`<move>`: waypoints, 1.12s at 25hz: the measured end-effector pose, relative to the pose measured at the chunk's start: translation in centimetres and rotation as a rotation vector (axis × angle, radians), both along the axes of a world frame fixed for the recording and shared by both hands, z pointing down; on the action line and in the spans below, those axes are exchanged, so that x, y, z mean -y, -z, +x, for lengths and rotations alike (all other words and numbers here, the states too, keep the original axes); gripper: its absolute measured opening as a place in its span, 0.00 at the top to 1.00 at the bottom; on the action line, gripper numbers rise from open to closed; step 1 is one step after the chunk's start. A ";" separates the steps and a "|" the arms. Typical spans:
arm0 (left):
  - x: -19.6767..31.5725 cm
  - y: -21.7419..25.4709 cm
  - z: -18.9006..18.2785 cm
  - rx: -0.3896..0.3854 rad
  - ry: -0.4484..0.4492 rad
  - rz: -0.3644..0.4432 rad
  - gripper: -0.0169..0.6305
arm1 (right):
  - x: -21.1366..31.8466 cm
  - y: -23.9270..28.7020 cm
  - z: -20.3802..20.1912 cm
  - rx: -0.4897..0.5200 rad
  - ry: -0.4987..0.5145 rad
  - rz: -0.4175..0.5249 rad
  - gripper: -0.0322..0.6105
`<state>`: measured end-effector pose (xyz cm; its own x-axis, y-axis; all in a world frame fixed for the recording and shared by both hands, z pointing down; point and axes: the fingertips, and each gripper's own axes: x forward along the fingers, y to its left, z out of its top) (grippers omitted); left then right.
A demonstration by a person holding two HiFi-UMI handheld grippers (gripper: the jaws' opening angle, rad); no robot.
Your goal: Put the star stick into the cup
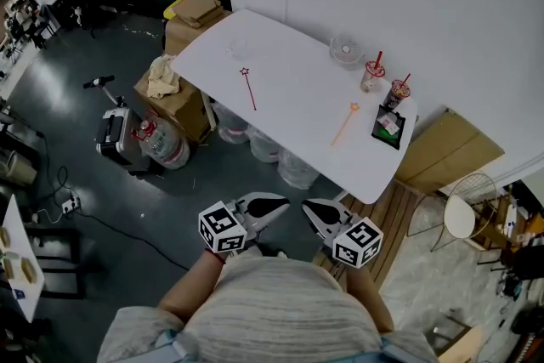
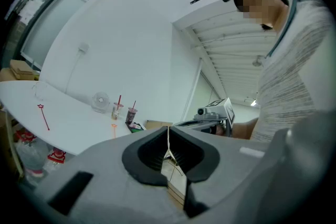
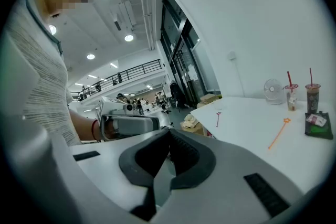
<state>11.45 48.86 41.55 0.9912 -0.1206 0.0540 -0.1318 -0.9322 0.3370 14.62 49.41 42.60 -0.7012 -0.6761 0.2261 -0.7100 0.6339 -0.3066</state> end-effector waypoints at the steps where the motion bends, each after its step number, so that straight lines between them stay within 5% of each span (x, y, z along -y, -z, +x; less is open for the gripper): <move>1: 0.2 -0.1 -0.1 0.000 0.003 -0.003 0.95 | 0.1 0.0 -0.2 0.017 0.004 -0.003 0.94; 28: 15.3 -1.9 -15.1 0.004 0.052 -0.039 0.95 | 15.7 -0.5 -13.4 0.021 -0.021 -0.040 0.93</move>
